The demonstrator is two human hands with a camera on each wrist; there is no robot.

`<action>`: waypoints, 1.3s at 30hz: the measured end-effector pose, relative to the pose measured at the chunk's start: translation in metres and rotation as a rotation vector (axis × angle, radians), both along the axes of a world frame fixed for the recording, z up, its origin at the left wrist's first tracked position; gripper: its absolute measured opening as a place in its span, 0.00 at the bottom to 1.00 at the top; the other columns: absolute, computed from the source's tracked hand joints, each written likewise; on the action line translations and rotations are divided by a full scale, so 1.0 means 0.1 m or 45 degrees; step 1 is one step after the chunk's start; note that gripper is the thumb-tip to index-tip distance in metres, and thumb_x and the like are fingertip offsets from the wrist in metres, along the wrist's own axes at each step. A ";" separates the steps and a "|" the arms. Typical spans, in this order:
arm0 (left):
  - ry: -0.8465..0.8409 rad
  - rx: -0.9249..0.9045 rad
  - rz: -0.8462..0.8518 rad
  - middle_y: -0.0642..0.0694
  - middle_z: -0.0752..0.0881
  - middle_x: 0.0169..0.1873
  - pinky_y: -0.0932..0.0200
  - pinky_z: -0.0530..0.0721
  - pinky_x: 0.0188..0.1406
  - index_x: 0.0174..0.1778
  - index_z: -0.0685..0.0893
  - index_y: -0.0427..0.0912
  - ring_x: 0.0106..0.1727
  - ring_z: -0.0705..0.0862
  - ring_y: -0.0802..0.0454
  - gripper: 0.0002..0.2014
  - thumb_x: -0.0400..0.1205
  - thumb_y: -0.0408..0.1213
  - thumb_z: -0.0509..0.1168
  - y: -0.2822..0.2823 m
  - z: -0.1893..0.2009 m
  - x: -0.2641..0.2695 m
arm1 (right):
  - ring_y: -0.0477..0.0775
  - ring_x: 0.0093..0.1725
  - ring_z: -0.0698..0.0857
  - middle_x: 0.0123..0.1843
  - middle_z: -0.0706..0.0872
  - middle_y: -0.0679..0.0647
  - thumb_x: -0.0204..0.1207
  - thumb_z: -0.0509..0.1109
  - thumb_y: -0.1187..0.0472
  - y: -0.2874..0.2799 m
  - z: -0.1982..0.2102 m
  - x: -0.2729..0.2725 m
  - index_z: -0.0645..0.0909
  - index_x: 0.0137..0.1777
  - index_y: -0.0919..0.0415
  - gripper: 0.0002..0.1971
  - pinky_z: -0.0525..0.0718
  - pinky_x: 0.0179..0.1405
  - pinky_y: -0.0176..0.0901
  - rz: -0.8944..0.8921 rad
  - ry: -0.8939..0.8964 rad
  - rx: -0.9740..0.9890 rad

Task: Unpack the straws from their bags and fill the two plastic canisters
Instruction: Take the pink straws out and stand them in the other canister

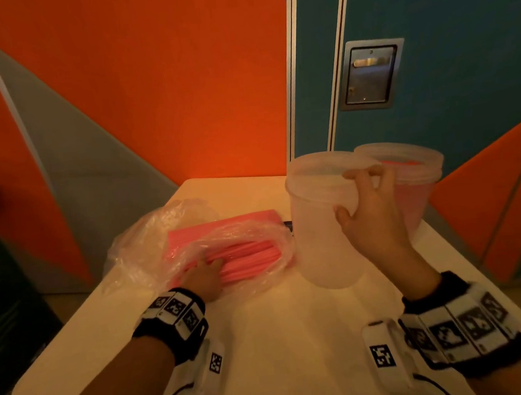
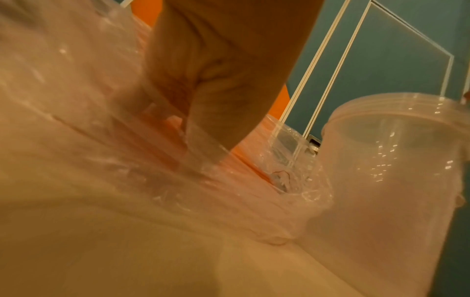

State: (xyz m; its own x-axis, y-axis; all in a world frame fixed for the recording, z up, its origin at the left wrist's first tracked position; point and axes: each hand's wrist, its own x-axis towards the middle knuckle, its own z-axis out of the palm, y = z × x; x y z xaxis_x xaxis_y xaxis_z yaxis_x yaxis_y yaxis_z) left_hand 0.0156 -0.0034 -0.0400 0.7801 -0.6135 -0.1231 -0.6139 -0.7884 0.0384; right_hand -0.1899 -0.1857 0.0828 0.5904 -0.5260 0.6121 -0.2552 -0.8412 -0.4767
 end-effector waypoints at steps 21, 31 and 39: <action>-0.146 -0.814 0.169 0.42 0.88 0.55 0.66 0.76 0.50 0.59 0.87 0.43 0.54 0.86 0.46 0.20 0.77 0.21 0.59 0.57 0.31 -0.54 | 0.64 0.56 0.85 0.57 0.86 0.62 0.78 0.63 0.59 1.13 -1.04 1.48 0.82 0.61 0.60 0.14 0.83 0.55 0.56 0.792 0.891 -0.375; -0.183 -0.721 0.230 0.42 0.87 0.59 0.58 0.79 0.58 0.63 0.84 0.43 0.59 0.85 0.45 0.22 0.77 0.22 0.59 0.71 0.19 -0.48 | 0.65 0.56 0.84 0.57 0.85 0.62 0.79 0.59 0.66 1.18 -1.09 1.55 0.81 0.62 0.61 0.15 0.82 0.49 0.55 0.760 0.968 -0.600; -0.110 -0.617 0.236 0.43 0.84 0.63 0.53 0.82 0.58 0.69 0.78 0.47 0.61 0.83 0.45 0.25 0.75 0.27 0.65 0.80 0.18 -0.46 | 0.63 0.54 0.84 0.56 0.84 0.65 0.79 0.62 0.67 1.04 -1.02 1.49 0.81 0.56 0.68 0.10 0.83 0.56 0.53 0.808 1.108 -0.525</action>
